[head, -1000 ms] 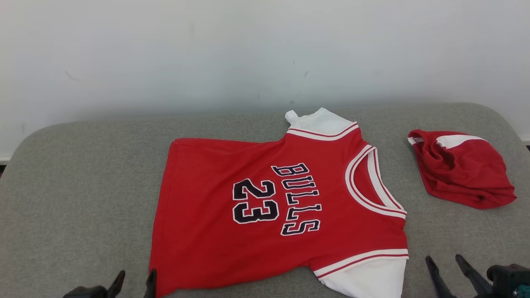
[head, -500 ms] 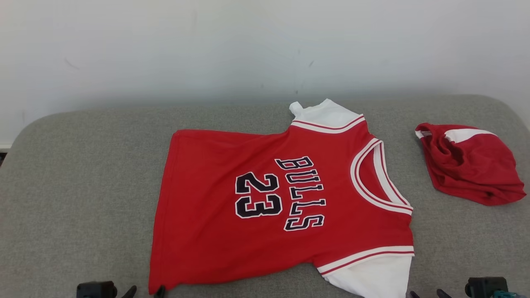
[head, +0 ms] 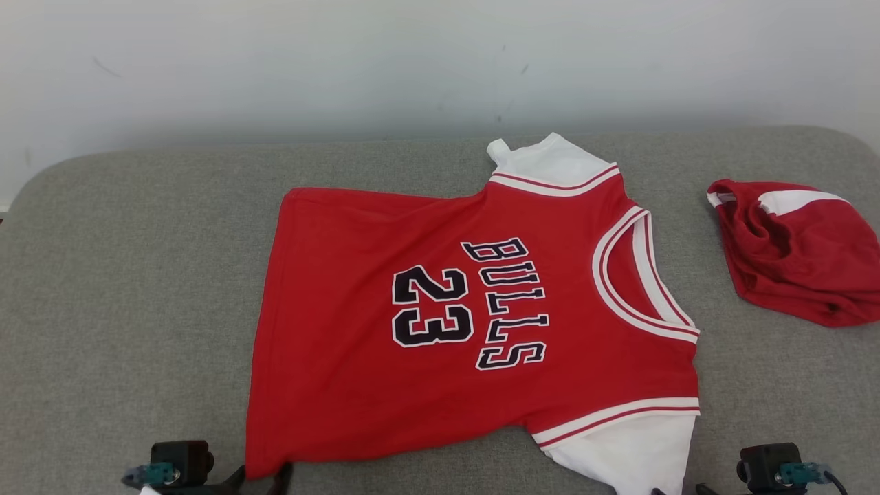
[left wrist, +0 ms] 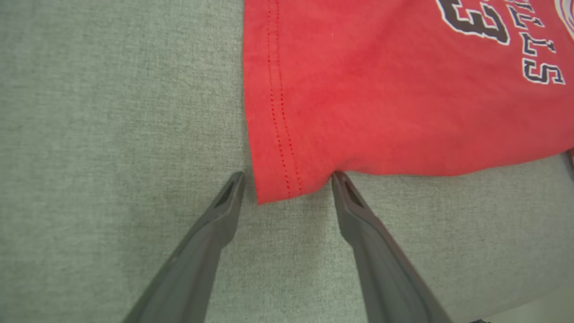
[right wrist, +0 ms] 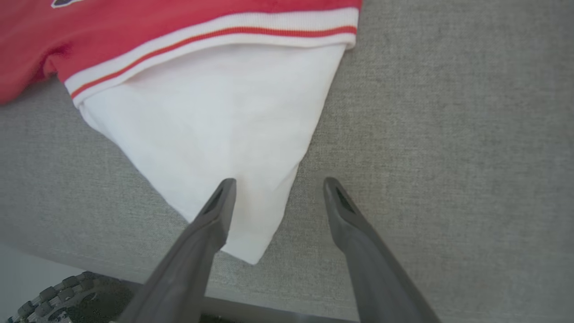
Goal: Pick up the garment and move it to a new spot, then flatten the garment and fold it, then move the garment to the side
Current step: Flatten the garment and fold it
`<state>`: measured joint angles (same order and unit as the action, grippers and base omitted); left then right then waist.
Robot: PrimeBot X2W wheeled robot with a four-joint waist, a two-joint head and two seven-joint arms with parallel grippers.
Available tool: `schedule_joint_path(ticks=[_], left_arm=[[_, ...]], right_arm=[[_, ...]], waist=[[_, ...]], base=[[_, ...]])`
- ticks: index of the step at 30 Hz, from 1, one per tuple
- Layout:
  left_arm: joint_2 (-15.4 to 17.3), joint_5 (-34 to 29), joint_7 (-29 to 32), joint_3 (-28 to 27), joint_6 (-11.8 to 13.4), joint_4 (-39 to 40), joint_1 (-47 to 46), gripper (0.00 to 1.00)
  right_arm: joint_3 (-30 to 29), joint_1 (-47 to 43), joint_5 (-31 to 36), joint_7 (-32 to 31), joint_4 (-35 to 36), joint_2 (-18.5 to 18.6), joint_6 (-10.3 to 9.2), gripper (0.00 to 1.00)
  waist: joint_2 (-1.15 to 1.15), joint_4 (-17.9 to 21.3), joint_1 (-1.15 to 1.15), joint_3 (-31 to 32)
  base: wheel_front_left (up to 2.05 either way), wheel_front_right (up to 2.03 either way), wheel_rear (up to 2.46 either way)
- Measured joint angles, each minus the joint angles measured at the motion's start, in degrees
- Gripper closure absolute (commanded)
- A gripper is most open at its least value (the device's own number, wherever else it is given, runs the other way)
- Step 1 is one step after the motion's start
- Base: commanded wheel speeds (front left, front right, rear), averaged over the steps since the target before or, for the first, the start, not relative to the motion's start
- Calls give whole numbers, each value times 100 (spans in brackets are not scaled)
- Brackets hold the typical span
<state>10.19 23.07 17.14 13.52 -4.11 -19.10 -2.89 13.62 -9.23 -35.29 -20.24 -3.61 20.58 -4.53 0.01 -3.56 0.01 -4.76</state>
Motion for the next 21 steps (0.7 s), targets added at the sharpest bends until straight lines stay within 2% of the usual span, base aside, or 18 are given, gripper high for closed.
schedule_joint_path(ticks=[7,8,9,10,11,12,21], left_arm=[[-88,76,25,0,-54,-312,-209,0],[-90,75,29,8,-68,-356,-235,0],[-97,76,27,7,-98,-392,-242,55],[-99,75,25,19,-97,-419,-257,71],[-96,74,21,23,-97,-442,-272,91],[-98,75,12,22,-97,-479,-296,100],[-63,74,-105,58,-155,-609,-337,100]], right_arm=[[171,51,-60,-260,-177,-100,45,0],[185,68,-62,-304,-191,-102,48,11],[203,97,-64,-338,-209,-102,52,62],[215,136,-71,-349,-232,-101,57,100],[218,159,-82,-354,-249,-101,57,100],[222,165,-85,-364,-267,-101,59,100],[125,196,-270,-398,-357,-105,186,100]], waist=[[-1,-11,-1,-39],[-1,-9,-1,-42],[-1,-4,-1,-45],[0,-2,0,-47],[0,0,-1,-49],[-1,2,0,-50],[0,14,0,38]], base=[[0,0,0],[0,0,0],[0,0,0],[0,0,0],[0,0,0],[0,0,0],[0,0,0]])
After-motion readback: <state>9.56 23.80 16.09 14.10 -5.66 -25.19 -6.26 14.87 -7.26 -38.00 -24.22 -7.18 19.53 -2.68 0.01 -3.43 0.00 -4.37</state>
